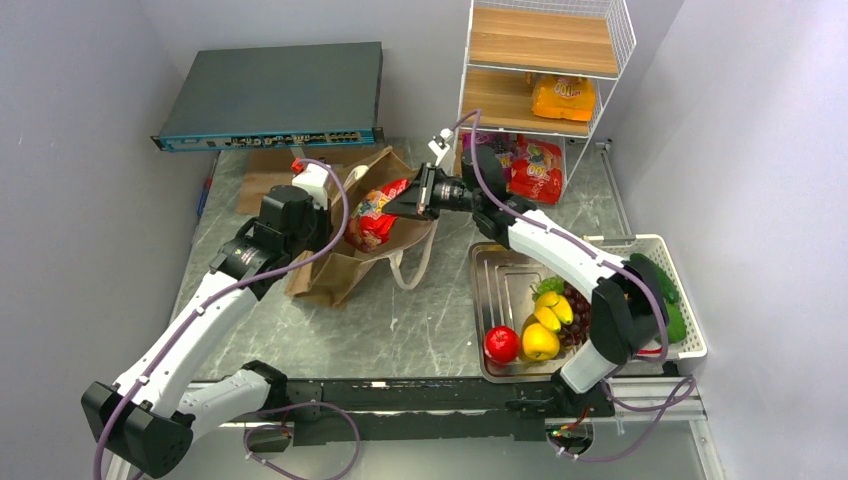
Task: Place the food into the grocery bag and tie it
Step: Place the snack in the grocery bag.
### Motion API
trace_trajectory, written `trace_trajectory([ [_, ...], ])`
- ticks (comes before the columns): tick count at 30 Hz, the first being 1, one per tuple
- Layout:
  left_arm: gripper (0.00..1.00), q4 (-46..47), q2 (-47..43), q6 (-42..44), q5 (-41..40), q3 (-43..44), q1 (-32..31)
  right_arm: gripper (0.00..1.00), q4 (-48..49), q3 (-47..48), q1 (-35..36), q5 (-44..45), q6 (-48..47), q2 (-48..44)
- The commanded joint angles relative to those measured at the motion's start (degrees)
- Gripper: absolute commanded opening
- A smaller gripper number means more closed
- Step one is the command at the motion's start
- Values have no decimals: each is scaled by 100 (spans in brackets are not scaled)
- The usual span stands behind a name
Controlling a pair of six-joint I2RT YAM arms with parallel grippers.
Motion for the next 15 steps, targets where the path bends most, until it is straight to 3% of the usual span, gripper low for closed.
trace_trajectory([
  [1, 0, 88, -18, 57, -49, 161, -37, 0, 1109, 319, 119, -398, 257, 118],
  [15, 0, 85, -16, 55, -73, 162, -32, 0, 1333, 505, 634, -572, 372, 831],
])
